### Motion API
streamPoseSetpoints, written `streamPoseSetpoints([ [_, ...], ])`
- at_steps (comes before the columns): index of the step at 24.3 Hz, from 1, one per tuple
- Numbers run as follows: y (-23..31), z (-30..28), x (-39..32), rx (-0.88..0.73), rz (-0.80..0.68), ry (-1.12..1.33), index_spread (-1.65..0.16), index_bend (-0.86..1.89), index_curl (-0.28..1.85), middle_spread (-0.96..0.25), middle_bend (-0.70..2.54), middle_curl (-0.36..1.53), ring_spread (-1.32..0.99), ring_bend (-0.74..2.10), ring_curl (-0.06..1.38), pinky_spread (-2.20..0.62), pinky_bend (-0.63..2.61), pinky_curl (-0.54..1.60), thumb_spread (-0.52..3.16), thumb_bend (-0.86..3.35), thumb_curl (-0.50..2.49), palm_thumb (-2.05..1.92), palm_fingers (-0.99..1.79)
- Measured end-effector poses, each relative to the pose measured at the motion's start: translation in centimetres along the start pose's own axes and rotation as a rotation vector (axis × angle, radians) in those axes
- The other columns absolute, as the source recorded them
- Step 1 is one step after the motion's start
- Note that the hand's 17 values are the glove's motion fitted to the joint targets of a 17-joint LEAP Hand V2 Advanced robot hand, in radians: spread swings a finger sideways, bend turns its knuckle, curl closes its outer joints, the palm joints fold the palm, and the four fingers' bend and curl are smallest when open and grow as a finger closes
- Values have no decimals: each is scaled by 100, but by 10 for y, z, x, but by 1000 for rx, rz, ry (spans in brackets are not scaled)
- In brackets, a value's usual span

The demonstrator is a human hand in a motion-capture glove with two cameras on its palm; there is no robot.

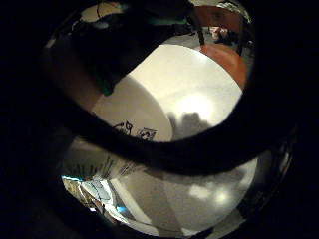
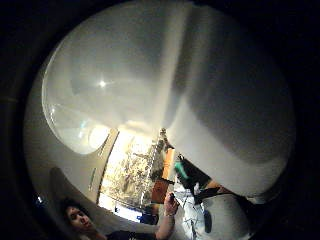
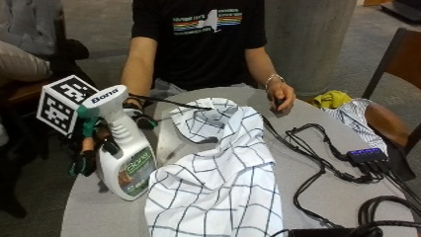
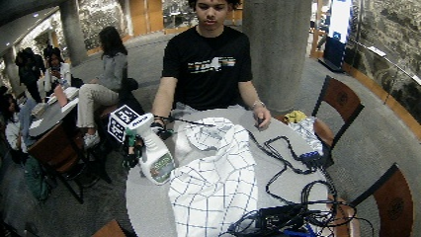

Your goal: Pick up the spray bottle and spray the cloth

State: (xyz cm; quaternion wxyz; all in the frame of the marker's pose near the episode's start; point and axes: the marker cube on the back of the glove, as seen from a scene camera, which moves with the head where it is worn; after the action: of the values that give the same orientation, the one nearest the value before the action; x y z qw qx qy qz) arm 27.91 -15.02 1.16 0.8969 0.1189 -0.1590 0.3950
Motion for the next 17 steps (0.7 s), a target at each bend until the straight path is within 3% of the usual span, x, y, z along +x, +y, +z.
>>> streamPoseSetpoints([
  [3, 2, 8, 15, 35, 27, -99, -29, 60, 45, 1, 15, 34, 16, 12, 22, 38, 33, 23, 85, 9, 41, 76, 57],
  [7, -3, 10, 16, 67, 8, -122, -27, 43, 44, -4, 34, 40, 7, 32, 28, 37, 23, 20, 75, 11, 47, 87, 83],
  [17, 2, 6, 14, 46, -34, -153, -23, 36, 49, -6, 30, 42, -6, 38, 36, 36, 17, 21, 58, 4, 56, 93, 94],
])
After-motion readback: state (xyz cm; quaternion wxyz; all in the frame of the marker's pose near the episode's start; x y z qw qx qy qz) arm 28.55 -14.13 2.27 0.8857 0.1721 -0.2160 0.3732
